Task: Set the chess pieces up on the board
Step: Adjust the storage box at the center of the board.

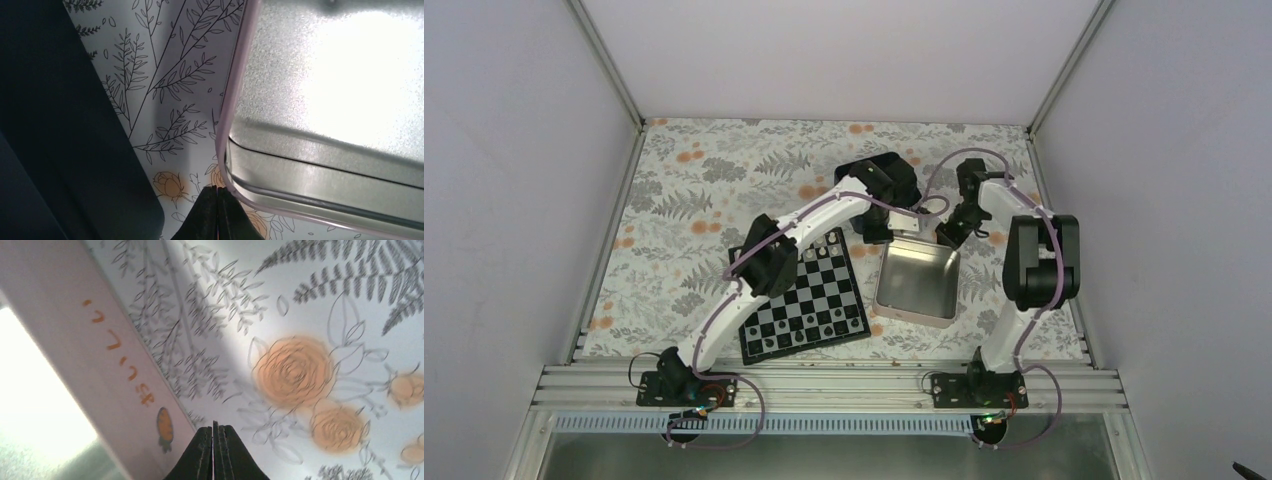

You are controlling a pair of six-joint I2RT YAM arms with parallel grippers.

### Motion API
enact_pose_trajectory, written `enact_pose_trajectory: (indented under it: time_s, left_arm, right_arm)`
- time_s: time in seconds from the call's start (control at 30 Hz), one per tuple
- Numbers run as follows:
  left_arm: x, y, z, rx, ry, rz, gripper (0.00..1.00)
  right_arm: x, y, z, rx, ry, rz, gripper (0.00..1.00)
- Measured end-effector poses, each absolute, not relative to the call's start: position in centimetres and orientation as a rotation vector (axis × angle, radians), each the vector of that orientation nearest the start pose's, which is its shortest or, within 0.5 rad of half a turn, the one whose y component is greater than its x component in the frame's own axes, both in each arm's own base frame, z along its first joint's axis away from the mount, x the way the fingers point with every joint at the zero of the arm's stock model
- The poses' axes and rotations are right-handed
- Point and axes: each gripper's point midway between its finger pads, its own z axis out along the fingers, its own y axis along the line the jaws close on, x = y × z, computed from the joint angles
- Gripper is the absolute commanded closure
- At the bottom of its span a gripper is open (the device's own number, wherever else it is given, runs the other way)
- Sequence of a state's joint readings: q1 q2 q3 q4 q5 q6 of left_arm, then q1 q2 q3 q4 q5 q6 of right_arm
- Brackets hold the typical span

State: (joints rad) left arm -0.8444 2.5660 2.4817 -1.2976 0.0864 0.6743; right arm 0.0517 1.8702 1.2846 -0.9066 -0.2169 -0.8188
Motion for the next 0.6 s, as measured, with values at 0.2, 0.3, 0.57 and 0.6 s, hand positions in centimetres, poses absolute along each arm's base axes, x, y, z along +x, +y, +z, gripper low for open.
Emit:
enact_pose_trajectory:
  time_s: [0.2,0.3,0.57,0.6]
  left_arm:
    - [34.0,-42.0,5.4,2.060,2.116,-0.160,0.98]
    - [33.8,-42.8,5.5,2.057,2.094,-0.155,0.98]
    - [34.7,-43.4,6.0,2.001,2.069,-0.139,0.98]
    - [34.9,-43.4,6.1,1.994,2.070,-0.136,0.98]
  right_arm:
    - [32.4,4.6,4.9,-1.225,2.730,0.217,0.96]
    - [31.3,3.6,5.3,-1.181,2.755,0.194,0.96]
    - [30.5,2.4,11.2,-1.103,2.632,0.082,0.96]
    - [30.2,2.5,12.0,-1.108,2.612,0.072,0.96]
